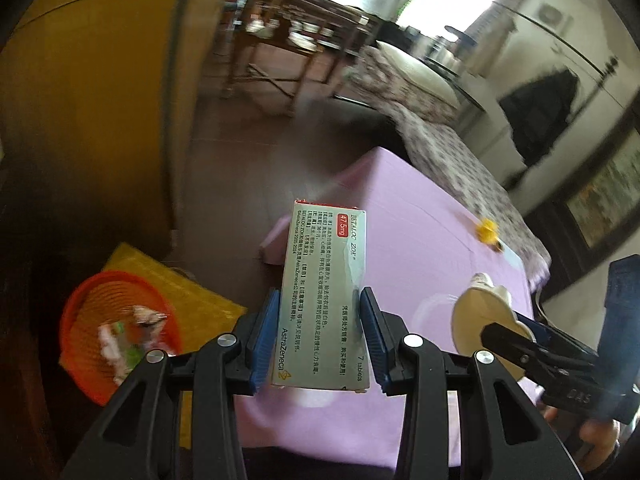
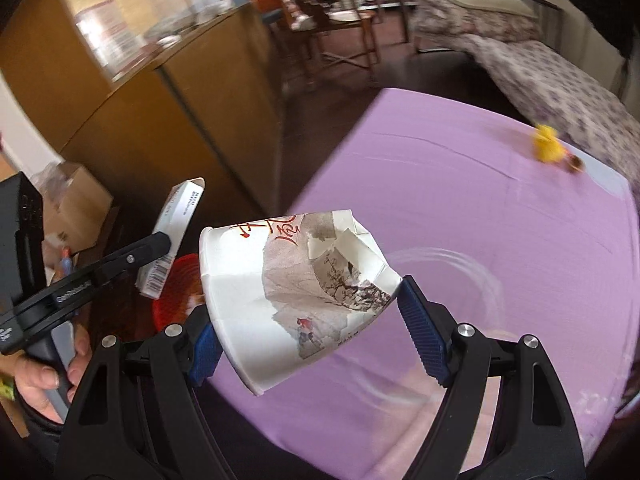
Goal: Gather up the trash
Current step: 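Carry the medicine box and paper cup toward the red wastebasket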
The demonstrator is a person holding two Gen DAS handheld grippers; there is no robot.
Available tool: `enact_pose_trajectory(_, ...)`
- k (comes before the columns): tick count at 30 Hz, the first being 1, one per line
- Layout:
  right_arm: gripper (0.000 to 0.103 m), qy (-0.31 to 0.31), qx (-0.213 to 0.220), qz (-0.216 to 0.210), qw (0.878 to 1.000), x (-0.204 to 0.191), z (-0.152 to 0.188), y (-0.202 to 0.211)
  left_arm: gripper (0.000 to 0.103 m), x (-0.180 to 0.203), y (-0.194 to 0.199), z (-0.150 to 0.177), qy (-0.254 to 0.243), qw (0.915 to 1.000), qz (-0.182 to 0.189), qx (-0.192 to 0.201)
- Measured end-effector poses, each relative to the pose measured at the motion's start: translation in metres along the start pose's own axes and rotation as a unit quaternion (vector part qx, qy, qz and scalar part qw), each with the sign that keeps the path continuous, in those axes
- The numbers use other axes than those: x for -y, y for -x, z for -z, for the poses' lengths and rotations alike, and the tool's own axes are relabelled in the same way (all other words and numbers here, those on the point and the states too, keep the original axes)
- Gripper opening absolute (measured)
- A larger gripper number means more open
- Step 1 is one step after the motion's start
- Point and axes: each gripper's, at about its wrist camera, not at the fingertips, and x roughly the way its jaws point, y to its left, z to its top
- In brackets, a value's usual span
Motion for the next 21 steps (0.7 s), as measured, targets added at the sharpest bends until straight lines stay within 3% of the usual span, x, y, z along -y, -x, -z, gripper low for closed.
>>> enact_pose_trajectory(12, 0.077, 0.116, -0.086, -0.06, 0.988, -0.142, -0.016, -0.075, 0.04, -0.137, 0.019, 0.02, 0.093, 0.9916, -0.09, -0.009)
enact_pose_trajectory(21, 0.077, 0.164, -0.145, -0.065, 0.974, -0.205, -0.013, -0.138, 0.04, -0.206, 0.005, 0.04, 0.142, 0.9813, -0.124, -0.038)
